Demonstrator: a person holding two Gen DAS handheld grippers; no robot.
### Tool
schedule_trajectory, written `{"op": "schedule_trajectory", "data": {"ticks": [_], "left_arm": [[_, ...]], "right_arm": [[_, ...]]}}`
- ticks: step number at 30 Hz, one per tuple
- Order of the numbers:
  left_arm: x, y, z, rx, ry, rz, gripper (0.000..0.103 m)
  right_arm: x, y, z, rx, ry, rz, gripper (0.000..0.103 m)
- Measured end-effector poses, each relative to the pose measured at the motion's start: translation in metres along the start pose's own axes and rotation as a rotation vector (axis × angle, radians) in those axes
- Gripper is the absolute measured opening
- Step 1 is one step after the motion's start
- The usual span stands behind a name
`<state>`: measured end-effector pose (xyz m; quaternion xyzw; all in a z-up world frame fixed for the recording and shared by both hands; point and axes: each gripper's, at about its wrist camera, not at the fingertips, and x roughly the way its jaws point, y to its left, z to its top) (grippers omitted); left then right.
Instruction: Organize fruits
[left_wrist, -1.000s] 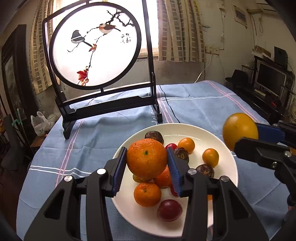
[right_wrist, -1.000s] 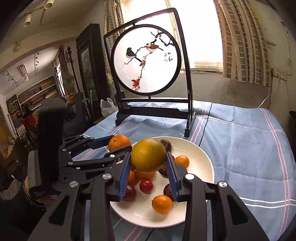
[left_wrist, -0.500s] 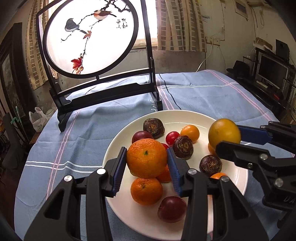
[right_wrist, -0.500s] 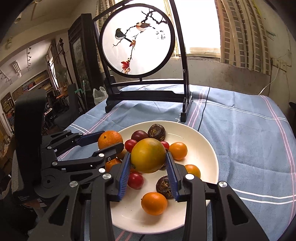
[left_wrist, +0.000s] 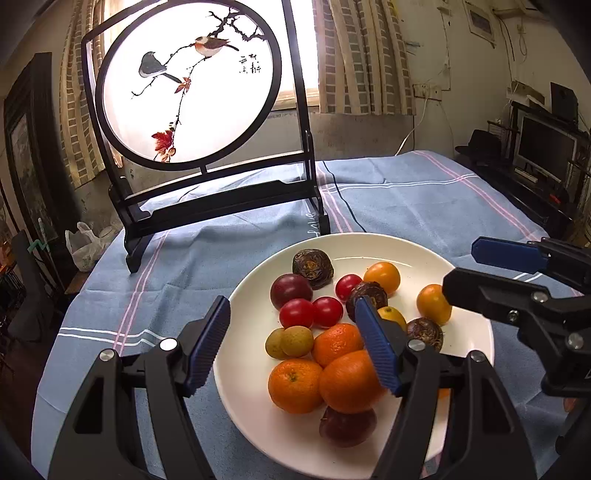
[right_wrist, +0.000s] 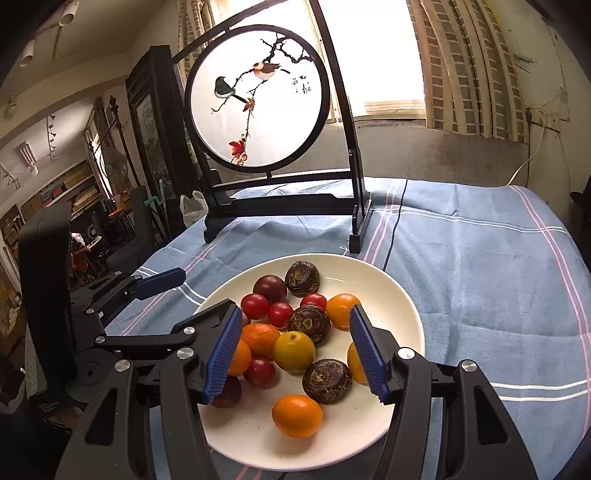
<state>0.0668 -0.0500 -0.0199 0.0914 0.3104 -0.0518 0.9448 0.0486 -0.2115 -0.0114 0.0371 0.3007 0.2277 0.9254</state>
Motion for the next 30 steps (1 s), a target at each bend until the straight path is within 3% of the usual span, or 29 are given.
{"op": "schedule_trajectory", "data": {"ticks": [5,7,13,21,24,27,30], "left_arm": [[-0.002,0.000,0.000,0.005,-0.007,0.002,0.070],[-0.007,0.001,0.001,0.002,-0.027,0.010,0.079],[-0.032,0.011,0.000,-0.032,-0.086,0.016,0.091],[-0.065,0.022,-0.010,-0.056,-0.128,0.040,0.096],[-0.074,0.024,-0.014,-0.070,-0.163,0.051,0.098],[-0.074,0.025,-0.019,-0.079,-0.176,0.064,0.098],[-0.069,0.022,-0.020,-0.053,-0.167,0.079,0.098]], "right_arm": [[0.001,0.004,-0.002,-0.012,0.008,0.002,0.064],[-0.002,0.007,-0.002,-0.020,0.002,0.008,0.065],[-0.024,0.023,-0.005,-0.063,-0.049,-0.044,0.073],[-0.053,0.043,-0.022,-0.109,-0.062,-0.079,0.078],[-0.063,0.050,-0.032,-0.116,-0.110,-0.106,0.080],[-0.070,0.049,-0.043,-0.076,-0.165,-0.067,0.085],[-0.060,0.050,-0.048,-0.096,-0.138,-0.091,0.086]]}}
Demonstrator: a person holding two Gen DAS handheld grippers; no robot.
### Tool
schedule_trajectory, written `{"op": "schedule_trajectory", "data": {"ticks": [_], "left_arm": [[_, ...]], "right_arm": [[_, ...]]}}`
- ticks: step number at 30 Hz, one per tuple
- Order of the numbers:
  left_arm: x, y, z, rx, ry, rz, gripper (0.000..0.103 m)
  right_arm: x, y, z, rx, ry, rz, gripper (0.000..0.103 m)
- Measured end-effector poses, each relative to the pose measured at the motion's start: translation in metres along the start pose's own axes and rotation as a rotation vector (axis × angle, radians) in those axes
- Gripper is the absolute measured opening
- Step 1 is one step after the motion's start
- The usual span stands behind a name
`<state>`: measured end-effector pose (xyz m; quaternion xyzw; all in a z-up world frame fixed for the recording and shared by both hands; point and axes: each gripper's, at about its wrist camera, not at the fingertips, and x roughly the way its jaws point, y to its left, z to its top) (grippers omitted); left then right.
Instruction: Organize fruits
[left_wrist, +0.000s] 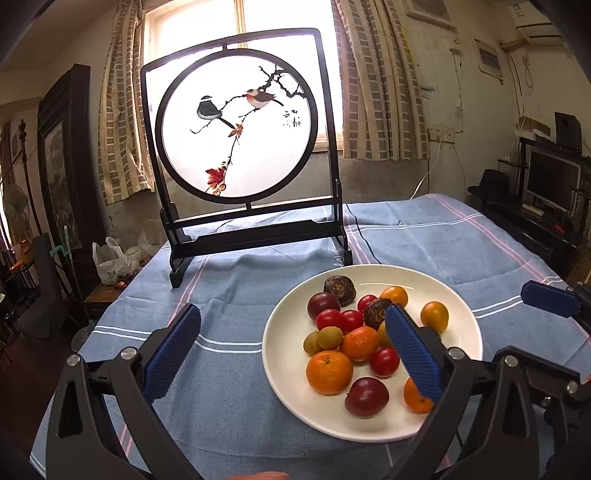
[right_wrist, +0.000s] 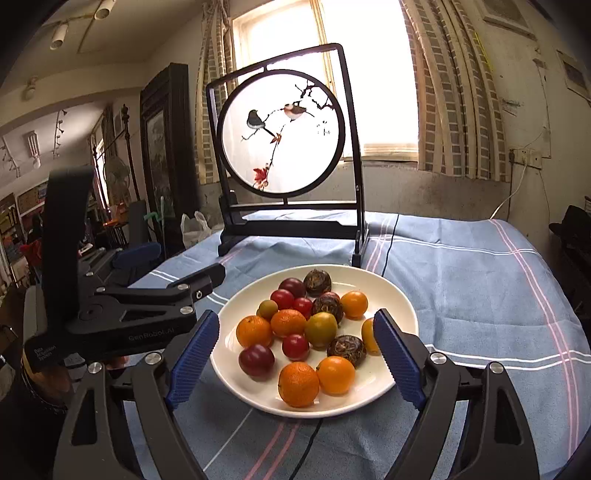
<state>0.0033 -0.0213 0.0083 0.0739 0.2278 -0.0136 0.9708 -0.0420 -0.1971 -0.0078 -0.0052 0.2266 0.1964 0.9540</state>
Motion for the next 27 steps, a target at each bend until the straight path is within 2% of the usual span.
{"op": "schedule_trajectory", "data": {"ticks": [3,9,15,27], "left_arm": [[0.004,0.000,-0.003,0.017,0.005,0.008,0.098],[0.011,0.006,-0.005,-0.013,0.026,-0.006,0.098],[0.009,0.007,-0.004,-0.029,0.015,-0.025,0.098],[0.009,0.004,-0.005,-0.013,0.016,-0.014,0.098]], "right_arm": [[0.008,0.000,-0.006,-0.013,0.022,-0.023,0.086],[0.017,0.002,-0.013,-0.025,0.046,-0.049,0.086],[0.017,0.006,-0.014,-0.047,0.047,-0.048,0.086],[0.017,0.007,-0.015,-0.050,0.052,-0.046,0.086]]}}
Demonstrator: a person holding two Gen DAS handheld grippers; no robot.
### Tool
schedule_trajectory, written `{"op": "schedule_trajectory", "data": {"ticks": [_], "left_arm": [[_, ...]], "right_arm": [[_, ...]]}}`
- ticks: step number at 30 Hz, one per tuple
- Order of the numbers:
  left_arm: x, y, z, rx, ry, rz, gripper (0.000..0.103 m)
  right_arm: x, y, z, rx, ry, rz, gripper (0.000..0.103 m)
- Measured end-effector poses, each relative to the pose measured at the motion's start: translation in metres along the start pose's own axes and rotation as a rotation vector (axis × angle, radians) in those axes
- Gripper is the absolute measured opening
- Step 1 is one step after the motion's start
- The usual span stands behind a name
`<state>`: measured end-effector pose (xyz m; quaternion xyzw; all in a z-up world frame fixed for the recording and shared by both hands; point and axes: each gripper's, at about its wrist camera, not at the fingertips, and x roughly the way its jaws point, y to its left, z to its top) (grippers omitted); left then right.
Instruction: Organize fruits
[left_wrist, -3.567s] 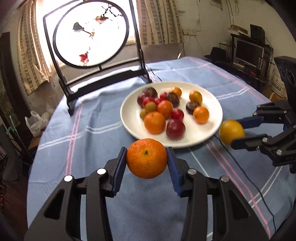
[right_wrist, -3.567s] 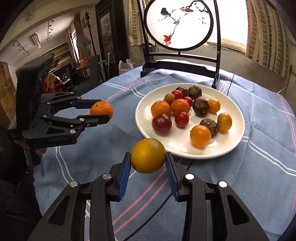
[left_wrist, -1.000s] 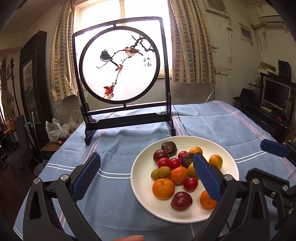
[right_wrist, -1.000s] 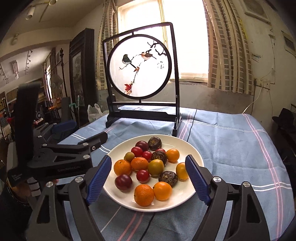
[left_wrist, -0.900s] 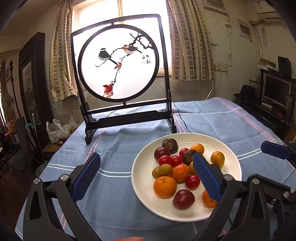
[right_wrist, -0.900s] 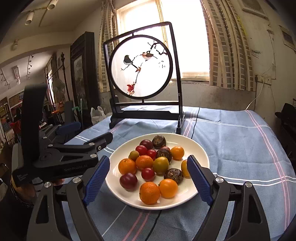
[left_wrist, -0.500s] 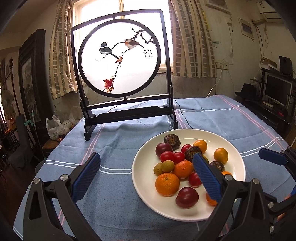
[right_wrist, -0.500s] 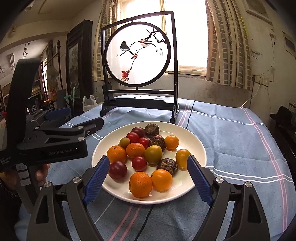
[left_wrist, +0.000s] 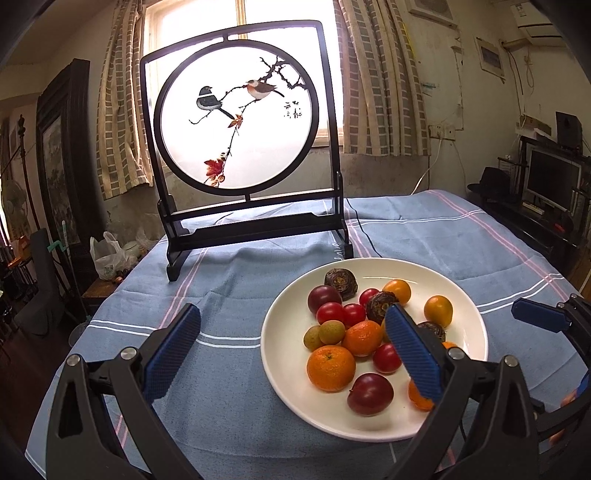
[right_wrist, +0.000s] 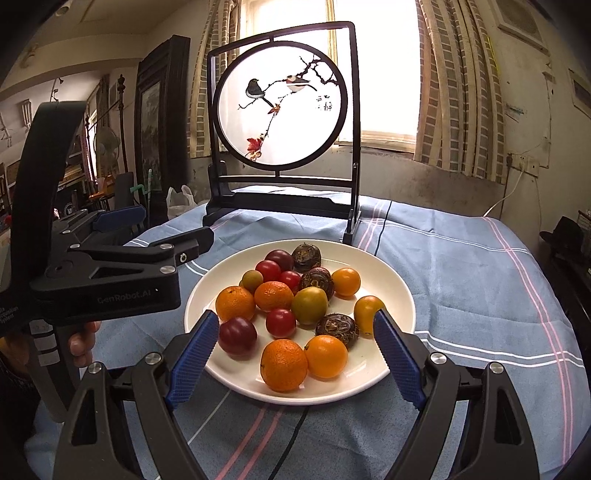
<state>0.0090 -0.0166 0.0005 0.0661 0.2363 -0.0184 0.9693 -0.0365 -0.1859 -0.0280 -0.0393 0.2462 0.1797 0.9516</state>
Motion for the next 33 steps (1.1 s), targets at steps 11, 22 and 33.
{"op": "schedule_trajectory", "data": {"ticks": [11,22,33], "left_arm": [[0.0008,-0.0021,-0.0020,0.014,0.008,-0.001,0.098],[-0.0036,0.0027,-0.0014,-0.019,-0.010,-0.001,0.098],[0.0000,0.0051,0.0002,-0.042,0.004,0.016,0.098]], "right_arm": [[0.0013,0.0011,-0.0005,-0.004,0.006,0.001,0.086],[0.0021,0.0021,-0.0011,-0.007,0.010,0.006,0.087],[0.0011,-0.0017,-0.0002,-0.001,0.000,0.000,0.087]]}}
